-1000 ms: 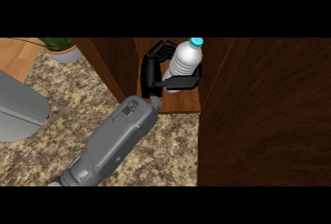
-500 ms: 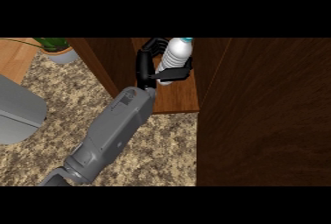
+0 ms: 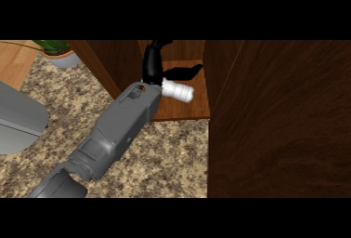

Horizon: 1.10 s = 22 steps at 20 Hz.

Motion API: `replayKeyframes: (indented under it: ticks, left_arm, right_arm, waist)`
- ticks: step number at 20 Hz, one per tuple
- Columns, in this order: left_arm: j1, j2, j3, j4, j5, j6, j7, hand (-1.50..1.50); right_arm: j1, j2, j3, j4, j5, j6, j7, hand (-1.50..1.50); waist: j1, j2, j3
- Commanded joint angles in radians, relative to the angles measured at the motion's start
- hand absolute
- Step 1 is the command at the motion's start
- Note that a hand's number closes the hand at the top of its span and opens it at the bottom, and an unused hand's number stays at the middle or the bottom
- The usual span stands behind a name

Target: Pick up the bottled water, place it into the cabinet and close the cabinet

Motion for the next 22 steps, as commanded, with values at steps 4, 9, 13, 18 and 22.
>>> replayKeyframes:
  ticks: [4,9,13,18,22]
  left_arm:
    - [-0.089,0.003,0.066,0.108,0.008,-0.026,-0.01,-1.5]
    - [-0.077,-0.005,0.065,0.048,0.027,-0.071,-0.063,-1.5]
    - [-0.062,-0.005,0.096,-0.004,0.063,-0.155,-0.091,-1.5]
    - [-0.024,-0.005,0.088,-0.086,0.08,-0.277,-0.076,-1.5]
    - [0.08,-0.006,0.017,-0.224,0.115,-0.251,-0.053,-1.5]
  right_arm:
    - [0.014,-0.014,-0.035,-0.063,-0.097,0.009,0.021,-1.5]
    - [0.002,0.003,0.024,-0.122,-0.072,-0.04,0.103,-1.5]
    - [0.026,-0.002,-0.012,-0.125,-0.084,-0.02,0.066,-1.5]
    - [0.004,-0.008,-0.008,-0.137,-0.086,-0.045,0.102,-1.5]
    - [0.016,0.0,0.014,-0.165,-0.095,-0.051,0.129,-1.5]
  waist:
    - [-0.007,0.001,0.0]
    - [0.006,0.0,-0.001]
    - [0.013,-0.01,-0.001]
    - [0.038,-0.015,0.0]
    - [0.045,-0.021,-0.001]
